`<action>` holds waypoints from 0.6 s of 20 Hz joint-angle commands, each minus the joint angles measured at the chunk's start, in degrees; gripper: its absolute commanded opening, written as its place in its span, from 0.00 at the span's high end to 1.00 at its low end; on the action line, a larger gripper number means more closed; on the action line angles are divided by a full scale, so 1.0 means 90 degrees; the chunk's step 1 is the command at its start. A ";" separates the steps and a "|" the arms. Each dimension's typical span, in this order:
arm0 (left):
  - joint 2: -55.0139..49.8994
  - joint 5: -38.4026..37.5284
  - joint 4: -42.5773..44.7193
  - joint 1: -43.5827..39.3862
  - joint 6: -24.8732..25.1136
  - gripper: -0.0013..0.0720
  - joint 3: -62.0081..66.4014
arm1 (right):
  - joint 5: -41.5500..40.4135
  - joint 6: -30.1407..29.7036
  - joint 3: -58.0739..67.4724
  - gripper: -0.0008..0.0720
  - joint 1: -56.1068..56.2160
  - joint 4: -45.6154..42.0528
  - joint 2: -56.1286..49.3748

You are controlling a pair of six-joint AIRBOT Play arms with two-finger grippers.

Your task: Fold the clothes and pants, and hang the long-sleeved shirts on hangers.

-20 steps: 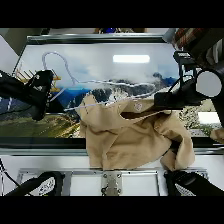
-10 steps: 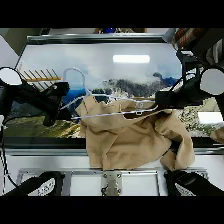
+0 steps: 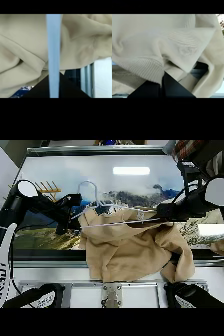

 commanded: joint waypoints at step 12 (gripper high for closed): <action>-0.0605 0.0032 0.0000 -0.0454 -0.0104 0.96 0.0352 | -0.0675 -0.0255 0.0498 0.96 0.0253 0.0733 -0.0117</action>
